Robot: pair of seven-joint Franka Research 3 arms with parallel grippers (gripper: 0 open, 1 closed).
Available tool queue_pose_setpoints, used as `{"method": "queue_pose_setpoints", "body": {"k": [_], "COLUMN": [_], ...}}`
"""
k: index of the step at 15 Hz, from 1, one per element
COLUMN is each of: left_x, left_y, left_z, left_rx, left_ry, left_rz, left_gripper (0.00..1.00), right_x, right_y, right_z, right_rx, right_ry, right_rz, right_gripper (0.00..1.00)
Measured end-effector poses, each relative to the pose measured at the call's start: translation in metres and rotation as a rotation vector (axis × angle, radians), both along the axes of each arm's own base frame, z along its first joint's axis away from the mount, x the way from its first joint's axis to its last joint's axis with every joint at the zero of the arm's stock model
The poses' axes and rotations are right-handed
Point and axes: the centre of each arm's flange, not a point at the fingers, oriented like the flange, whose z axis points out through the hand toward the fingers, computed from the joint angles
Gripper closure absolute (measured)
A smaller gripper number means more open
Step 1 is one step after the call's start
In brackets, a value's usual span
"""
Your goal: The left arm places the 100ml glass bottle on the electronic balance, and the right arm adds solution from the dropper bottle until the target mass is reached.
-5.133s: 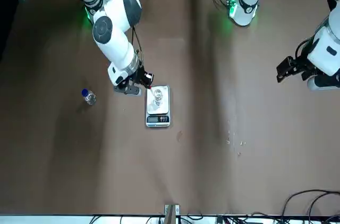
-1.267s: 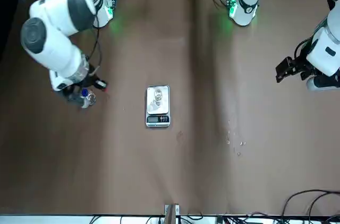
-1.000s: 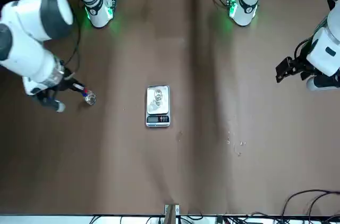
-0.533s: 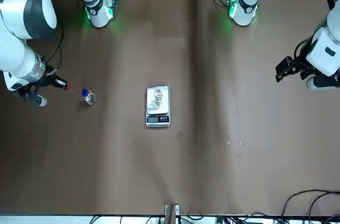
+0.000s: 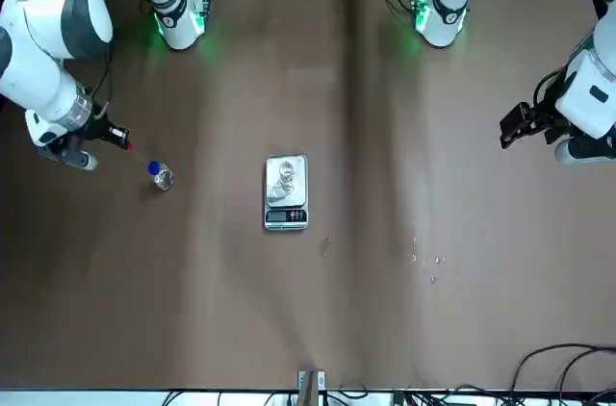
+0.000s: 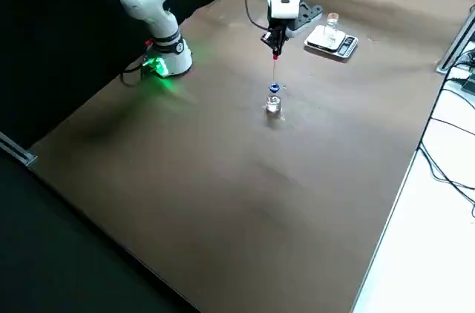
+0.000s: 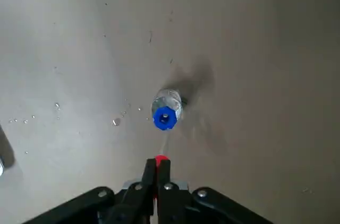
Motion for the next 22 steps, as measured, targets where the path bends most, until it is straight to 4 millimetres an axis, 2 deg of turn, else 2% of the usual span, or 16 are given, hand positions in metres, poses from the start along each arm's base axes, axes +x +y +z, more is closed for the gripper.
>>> {"method": "queue_pose_setpoints", "body": {"k": [3,10,22], "left_x": [0.000,0.000,0.000], "left_y": [0.000,0.001,0.002], "left_z": [0.000,0.000,-0.001], "left_rx": [0.000,0.000,0.001], "left_ry": [0.000,0.001,0.004], "left_rz": [0.001,0.001,0.004], "left_gripper": [0.00,0.00,0.00], "right_x": [-0.004,-0.003,0.006], "right_y": [-0.004,0.005,0.005], "right_z": [-0.003,-0.009,-0.033], "right_rx": [0.003,0.001,-0.007], "right_ry": [-0.012,-0.033,-0.036], "right_rz": [0.007,0.033,0.040], "right_gripper": [0.96,0.96,0.96]}}
